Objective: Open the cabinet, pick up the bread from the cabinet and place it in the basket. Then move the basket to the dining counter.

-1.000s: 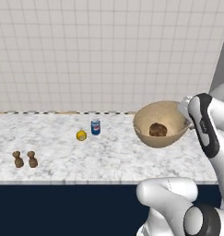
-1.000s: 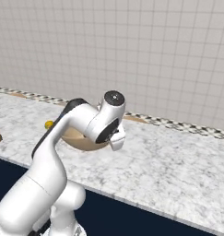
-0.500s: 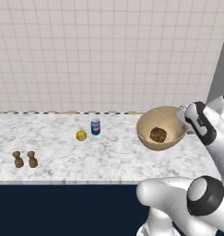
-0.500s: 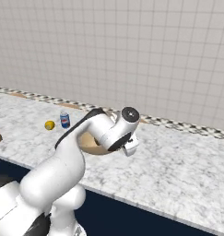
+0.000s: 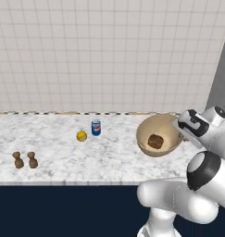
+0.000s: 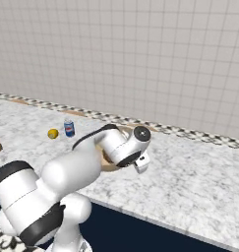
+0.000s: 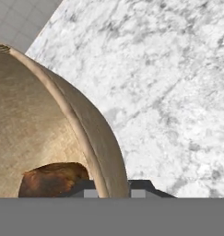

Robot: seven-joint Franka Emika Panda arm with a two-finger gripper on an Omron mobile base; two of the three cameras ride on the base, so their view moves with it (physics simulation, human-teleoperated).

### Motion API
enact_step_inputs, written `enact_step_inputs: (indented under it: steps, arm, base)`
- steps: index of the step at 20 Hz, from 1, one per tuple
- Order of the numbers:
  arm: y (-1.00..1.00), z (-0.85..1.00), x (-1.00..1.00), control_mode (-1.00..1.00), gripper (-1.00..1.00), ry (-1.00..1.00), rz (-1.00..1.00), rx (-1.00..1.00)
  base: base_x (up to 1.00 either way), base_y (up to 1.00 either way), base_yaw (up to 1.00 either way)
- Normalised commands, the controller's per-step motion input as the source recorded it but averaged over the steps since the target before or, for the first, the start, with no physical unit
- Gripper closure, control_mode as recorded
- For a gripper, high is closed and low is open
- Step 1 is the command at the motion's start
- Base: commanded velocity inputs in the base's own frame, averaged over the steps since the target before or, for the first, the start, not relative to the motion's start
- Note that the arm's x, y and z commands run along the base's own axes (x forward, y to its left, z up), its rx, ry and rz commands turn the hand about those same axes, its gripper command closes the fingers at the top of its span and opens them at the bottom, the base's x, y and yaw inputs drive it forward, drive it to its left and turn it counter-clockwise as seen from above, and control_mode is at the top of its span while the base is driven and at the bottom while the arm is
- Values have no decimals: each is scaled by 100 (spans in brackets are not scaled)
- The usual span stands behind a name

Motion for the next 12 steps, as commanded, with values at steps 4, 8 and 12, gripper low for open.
enact_step_inputs:
  steps: [4,8,12]
  arm:
    - [0,-57,16,-100,100,0,0,-2]
    - [2,-33,6,-100,-100,0,0,-1]
    - [1,20,0,-100,-100,1,0,0]
  base:
    - [0,0,0]
    - [0,0,0]
    - [0,0,0]
